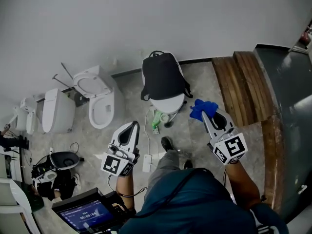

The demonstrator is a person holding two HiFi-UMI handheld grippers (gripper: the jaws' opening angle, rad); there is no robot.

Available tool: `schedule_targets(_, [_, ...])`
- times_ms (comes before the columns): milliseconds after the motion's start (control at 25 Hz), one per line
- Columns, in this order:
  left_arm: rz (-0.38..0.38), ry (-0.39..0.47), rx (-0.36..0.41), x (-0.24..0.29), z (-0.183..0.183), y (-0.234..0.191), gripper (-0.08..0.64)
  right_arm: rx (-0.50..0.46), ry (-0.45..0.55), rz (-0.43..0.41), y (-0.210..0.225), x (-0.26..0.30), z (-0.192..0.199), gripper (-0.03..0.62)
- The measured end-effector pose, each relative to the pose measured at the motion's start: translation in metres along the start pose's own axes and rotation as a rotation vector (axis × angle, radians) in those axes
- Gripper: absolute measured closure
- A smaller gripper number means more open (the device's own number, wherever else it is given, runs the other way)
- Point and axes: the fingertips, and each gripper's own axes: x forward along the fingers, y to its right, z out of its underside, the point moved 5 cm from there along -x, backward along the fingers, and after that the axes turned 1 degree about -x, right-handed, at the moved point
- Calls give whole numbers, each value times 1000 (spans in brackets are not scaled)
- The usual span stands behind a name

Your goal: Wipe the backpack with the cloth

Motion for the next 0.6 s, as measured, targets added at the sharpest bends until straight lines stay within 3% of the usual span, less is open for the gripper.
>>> schedule_targets(280, [13, 10, -37, 71, 26, -83, 555, -75, -38, 59, 39, 89, 4, 540])
schedule_targets(600, [46, 24, -79, 154, 38, -212, 555, -96, -5, 133, 80, 228, -5, 540])
